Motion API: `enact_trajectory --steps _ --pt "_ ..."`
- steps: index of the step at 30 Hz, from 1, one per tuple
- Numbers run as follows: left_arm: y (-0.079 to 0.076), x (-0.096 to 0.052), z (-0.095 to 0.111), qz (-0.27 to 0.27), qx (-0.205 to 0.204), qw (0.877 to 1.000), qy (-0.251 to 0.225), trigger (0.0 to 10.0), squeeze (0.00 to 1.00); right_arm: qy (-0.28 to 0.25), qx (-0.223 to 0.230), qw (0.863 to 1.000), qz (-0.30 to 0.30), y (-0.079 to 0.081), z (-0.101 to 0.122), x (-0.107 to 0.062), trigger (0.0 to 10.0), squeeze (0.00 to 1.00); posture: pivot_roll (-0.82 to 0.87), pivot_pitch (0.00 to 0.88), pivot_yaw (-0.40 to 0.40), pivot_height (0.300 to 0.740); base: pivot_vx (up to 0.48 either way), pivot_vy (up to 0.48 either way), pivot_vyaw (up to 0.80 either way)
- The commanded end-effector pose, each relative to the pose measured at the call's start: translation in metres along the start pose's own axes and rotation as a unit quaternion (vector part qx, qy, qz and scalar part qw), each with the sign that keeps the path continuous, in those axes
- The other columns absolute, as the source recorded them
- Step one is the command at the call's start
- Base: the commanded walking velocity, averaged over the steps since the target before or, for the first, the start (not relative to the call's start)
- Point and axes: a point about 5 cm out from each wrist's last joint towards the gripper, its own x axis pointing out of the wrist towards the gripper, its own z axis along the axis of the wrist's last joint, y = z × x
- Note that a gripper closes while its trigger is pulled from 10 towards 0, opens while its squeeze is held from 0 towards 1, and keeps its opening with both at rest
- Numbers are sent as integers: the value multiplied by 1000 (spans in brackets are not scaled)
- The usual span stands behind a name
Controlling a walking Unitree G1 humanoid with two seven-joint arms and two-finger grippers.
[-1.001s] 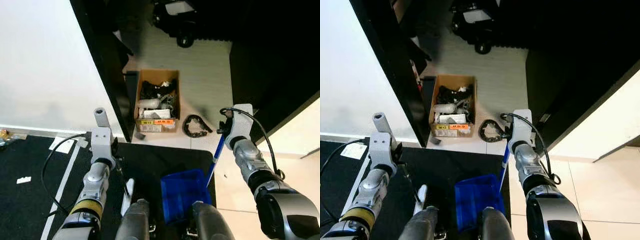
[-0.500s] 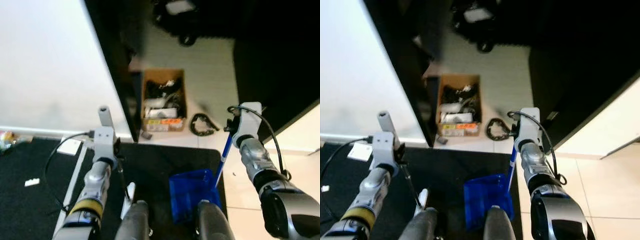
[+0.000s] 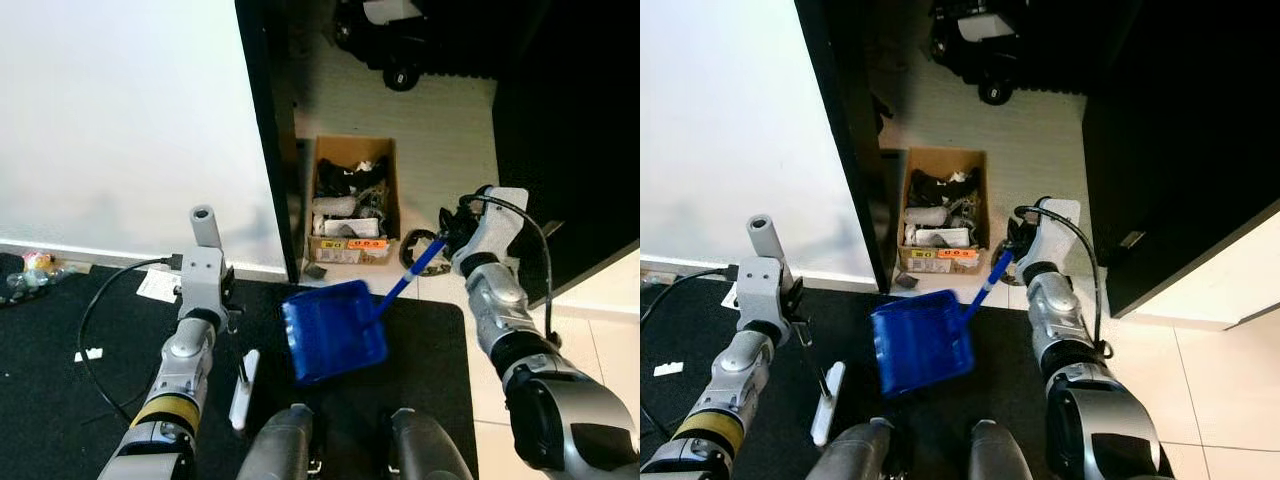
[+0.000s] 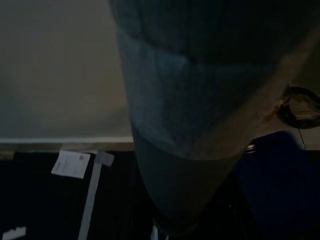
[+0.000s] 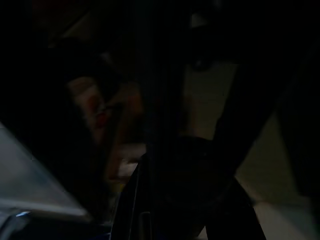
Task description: Sweep floor
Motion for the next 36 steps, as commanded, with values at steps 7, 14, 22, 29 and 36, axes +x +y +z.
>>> enact_trajectory --steps 7,14,22,29,36 --pt "6 2 10 8 22 999 -27 10000 0 -53 -39 997 -31 -4 15 2 10000 0 42 68 -21 740 0 0 0" --pt "9 1 21 23 24 997 -73 10000 0 -71 -56 994 -68 -9 18 1 10000 0 42 71 -23 740 0 0 0" --pt "13 0 35 45 11 991 -123 10000 0 -53 -69 992 -87 -12 7 -5 10000 0 40 76 -25 740 0 0 0" --pt "8 0 30 42 16 993 -112 10000 0 -10 -74 995 -61 -6 -6 -7 10000 0 39 77 -23 740 0 0 0" --pt "8 -1 31 46 16 992 -117 10000 0 2 -76 996 -52 -5 -10 -8 10000 0 41 76 -22 740 0 0 457"
